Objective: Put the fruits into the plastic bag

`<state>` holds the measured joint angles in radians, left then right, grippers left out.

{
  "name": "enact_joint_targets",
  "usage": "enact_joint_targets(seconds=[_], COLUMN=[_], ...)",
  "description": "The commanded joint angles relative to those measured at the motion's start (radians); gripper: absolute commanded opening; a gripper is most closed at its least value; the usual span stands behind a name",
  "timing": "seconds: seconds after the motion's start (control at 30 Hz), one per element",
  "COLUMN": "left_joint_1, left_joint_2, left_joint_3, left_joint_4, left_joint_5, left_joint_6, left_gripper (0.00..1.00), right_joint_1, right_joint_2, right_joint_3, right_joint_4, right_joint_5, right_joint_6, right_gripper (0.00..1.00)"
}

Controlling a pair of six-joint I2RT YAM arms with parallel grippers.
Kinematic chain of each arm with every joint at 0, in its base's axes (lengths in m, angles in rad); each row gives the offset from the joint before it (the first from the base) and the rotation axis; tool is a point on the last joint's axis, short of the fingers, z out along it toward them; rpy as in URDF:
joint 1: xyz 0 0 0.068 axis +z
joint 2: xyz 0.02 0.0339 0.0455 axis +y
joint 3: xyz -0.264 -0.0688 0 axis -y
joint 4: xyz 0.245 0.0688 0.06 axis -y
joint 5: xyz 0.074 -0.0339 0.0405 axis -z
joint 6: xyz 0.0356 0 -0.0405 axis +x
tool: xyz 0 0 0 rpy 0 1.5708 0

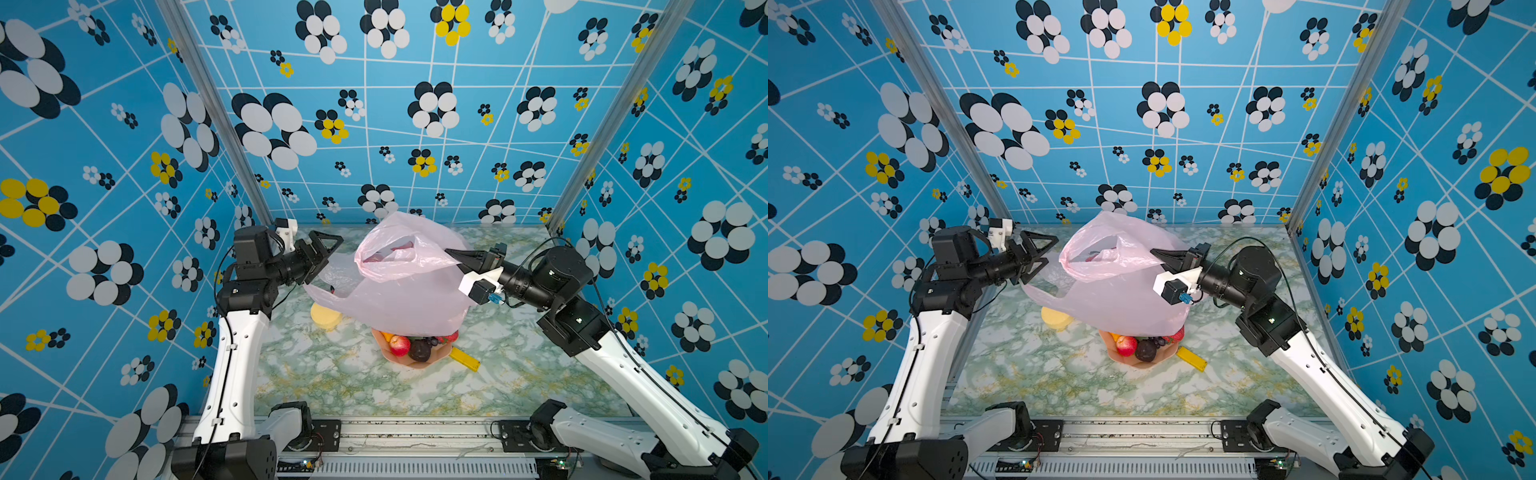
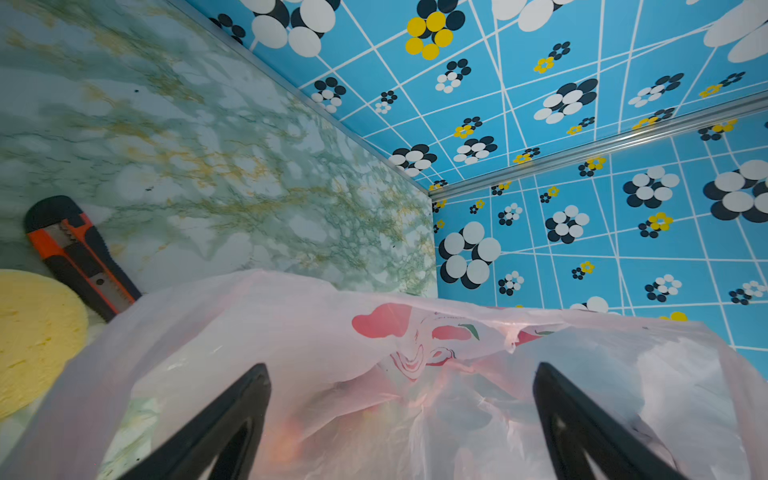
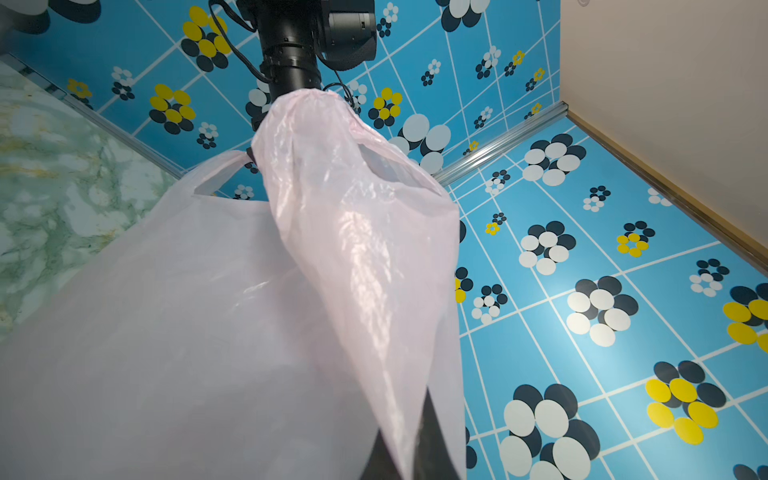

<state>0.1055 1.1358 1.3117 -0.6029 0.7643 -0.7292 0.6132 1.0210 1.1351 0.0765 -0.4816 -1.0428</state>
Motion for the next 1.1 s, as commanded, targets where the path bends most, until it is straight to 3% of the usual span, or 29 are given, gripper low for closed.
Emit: enact_joint_targets(seconds=[0.0,0.2,0.4,0.5,0.7,0.8,1.07], left_joint_1=[0.006,0.008,0.006,0.006,0.005,0.007,0.009], left_joint_2=[-0.025,-0.159,-0.242,-0.286,-0.227,-0.187,-0.074], left_joint_3=[0.052,0.051,0.079,0.038,-0.044,-0.079,-0.048], left_joint_4=[-0.273,-0.363,-0.503,-0.491,-0.475,-0.423,-0.308], left_joint_5=[-0.091,-0.163,-0.429,-0.471,-0.391,-0.313,-0.232], left_joint_6=[0.189,0.246,0.352,0.358,0.342,0.317,0.278], left_gripper=[1.0,0.99,0.99,0.99,0.99,0.93,0.83], right_joint_1=[-0.003,-0.004,-0.003,-0.004,-0.004,-0.004,-0.003], right_joint_2=[-0.031,-0.029,-0.034,-0.037,-0.044,-0.051,-0.069], right_joint_3=[-0.011,-0.022,-0.049,-0.054,-0.067,-0.075,-0.097], right_joint_4=[0.007,0.019,0.05,0.053,0.054,0.063,0.073], right_joint_5=[-0.034,-0.038,-0.026,-0.019,-0.015,-0.014,-0.025], right_joint_6=[0.039,0.039,0.057,0.066,0.073,0.079,0.096], right_gripper=[0.0,0.0,0.0,0.0,0.0,0.0,0.0])
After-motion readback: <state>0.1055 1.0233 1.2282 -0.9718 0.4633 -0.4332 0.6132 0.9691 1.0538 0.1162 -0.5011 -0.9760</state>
